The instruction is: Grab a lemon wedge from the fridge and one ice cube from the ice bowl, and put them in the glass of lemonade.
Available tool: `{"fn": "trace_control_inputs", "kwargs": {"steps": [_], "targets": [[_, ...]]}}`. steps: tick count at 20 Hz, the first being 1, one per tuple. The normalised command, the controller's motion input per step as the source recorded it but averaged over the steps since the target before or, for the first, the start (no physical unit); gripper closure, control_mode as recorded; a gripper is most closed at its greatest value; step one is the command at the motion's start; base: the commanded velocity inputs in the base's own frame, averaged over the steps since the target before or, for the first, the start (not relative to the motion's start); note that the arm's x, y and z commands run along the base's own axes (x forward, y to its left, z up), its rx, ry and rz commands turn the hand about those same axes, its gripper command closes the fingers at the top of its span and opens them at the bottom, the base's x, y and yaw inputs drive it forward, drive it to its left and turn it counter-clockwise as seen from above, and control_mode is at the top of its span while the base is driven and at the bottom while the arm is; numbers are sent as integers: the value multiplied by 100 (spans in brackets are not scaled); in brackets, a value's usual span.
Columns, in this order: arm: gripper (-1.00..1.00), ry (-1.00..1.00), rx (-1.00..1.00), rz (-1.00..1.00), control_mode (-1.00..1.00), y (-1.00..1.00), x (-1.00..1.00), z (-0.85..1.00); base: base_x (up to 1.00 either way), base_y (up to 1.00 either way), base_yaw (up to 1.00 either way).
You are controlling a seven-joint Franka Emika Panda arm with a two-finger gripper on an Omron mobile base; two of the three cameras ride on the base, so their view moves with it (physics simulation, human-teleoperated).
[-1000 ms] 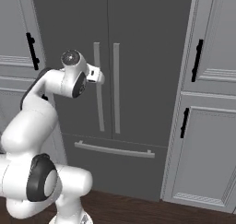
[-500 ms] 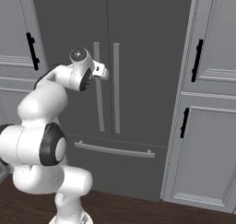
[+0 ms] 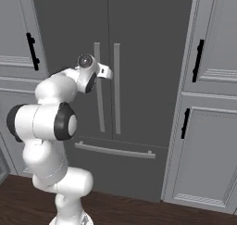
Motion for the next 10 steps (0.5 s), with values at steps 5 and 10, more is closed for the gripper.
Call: {"fn": "trace_control_inputs", "kwargs": {"steps": [5, 10], "targets": [[-100, -9, 0, 0, -100, 0, 70, -34, 0, 0, 0], [-100, -9, 0, 0, -100, 0, 70, -37, 0, 0, 0]]}}
